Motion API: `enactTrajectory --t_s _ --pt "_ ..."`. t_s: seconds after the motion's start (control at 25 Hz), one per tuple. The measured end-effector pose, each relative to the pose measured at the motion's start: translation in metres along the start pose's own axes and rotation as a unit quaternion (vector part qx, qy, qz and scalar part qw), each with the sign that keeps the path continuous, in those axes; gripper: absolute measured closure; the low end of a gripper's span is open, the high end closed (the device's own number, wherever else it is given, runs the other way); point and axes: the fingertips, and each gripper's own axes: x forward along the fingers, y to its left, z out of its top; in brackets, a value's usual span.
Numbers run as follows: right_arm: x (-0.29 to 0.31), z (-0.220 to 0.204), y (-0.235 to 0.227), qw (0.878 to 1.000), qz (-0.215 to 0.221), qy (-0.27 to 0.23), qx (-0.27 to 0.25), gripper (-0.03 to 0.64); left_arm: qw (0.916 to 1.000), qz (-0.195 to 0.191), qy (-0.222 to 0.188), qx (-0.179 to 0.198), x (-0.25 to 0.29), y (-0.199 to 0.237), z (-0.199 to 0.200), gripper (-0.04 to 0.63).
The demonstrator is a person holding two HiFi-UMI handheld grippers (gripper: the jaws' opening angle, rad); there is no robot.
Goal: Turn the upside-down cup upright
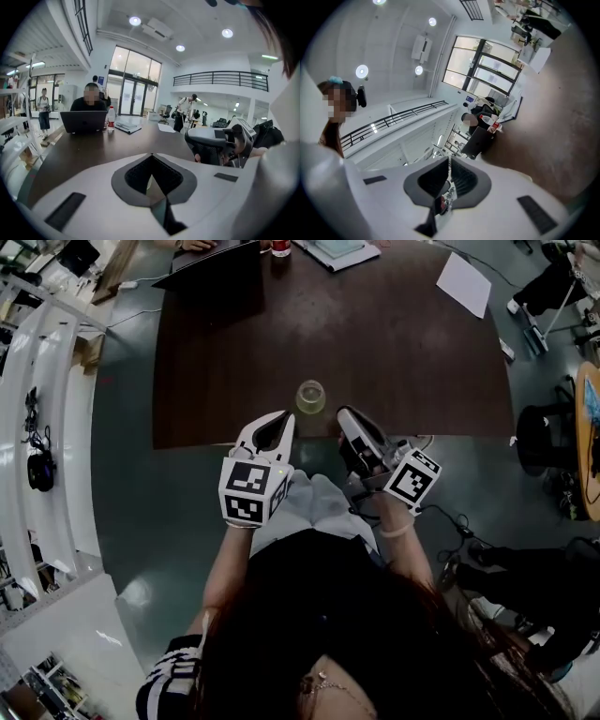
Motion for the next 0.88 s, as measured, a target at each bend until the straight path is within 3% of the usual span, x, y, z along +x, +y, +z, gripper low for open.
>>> enactTrajectory --t_s 0.48,0.6,0.88 --pt "-0.004 -0.016 0.033 0.989 -0.034 0.027 -0.143 0.597 0.9959 0.027 -0.068 -0.054 -0.053 0.008 0.017 0.592" --pt "-0.004 -0.017 0.038 0.979 -0.053 0.034 -0.194 0.598 0.9948 0.029 -0.079 -0.057 -0.06 0.01 0.021 0.592" --pt "0.0 -0.022 0.044 0.943 -0.093 0.061 -0.314 0.6 0.9949 0.025 -0.081 -0.055 -0.06 0.01 0.018 0.592"
